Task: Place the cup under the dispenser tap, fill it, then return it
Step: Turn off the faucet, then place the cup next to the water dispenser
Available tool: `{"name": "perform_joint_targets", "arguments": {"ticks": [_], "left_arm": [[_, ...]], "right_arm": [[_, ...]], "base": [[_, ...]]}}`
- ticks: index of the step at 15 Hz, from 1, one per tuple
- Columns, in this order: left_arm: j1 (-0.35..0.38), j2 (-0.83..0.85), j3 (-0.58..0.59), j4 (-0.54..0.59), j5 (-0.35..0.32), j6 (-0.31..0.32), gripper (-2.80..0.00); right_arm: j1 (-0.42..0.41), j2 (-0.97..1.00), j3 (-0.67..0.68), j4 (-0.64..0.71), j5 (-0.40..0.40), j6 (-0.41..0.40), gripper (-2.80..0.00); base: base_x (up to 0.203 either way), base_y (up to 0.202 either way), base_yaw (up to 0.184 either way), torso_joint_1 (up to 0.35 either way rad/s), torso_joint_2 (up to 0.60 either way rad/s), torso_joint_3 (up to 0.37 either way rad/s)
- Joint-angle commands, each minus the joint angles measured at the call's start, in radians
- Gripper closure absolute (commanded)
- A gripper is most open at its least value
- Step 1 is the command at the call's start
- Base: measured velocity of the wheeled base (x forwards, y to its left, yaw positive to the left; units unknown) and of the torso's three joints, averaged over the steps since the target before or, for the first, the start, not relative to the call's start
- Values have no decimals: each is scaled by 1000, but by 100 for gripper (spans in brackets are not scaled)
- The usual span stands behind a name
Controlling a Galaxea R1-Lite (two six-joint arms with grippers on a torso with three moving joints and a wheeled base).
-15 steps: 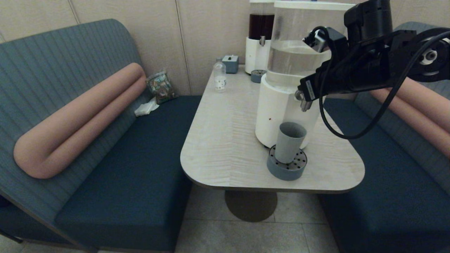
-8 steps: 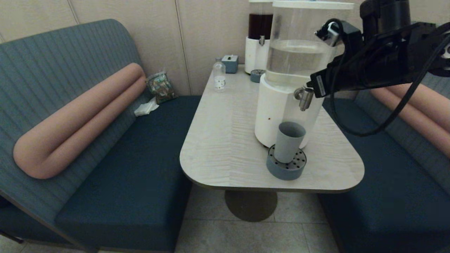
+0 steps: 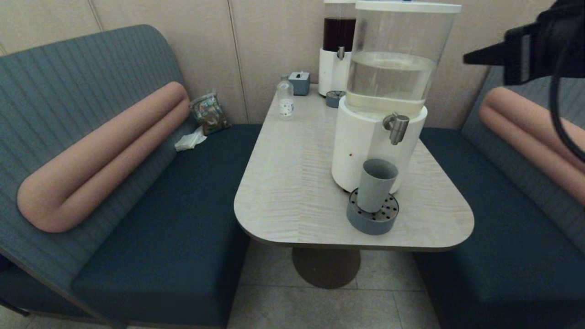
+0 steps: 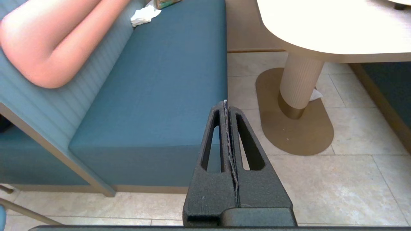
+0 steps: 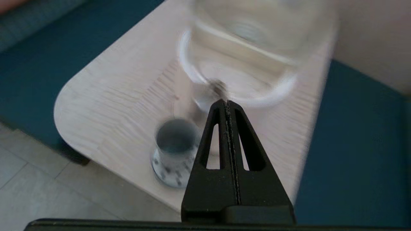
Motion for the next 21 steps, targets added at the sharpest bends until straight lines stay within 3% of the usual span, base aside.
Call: {"name": "perform_joint_targets", "arguments": {"ticks": [1, 4, 12, 15, 21], "left_arm": [[0, 0, 0, 0, 0, 0, 0], [0, 0, 0, 0, 0, 0, 0], [0, 0, 0, 0, 0, 0, 0], [1, 0, 0, 0, 0, 0, 0], [0, 0, 0, 0, 0, 0, 0]], "right_arm": [[-30, -206, 85, 3, -1, -1, 0], [-151, -450, 249, 10, -1, 1, 0], [-257, -1175, 984, 13, -58, 59, 0], [-337, -1255, 1173, 17, -89, 114, 0], [-351, -1483, 1441, 7, -18, 111, 0]], "base": [[0, 0, 0, 0, 0, 0], [0, 0, 0, 0, 0, 0], [0, 0, 0, 0, 0, 0], [0, 0, 0, 0, 0, 0], [0, 0, 0, 0, 0, 0]]}}
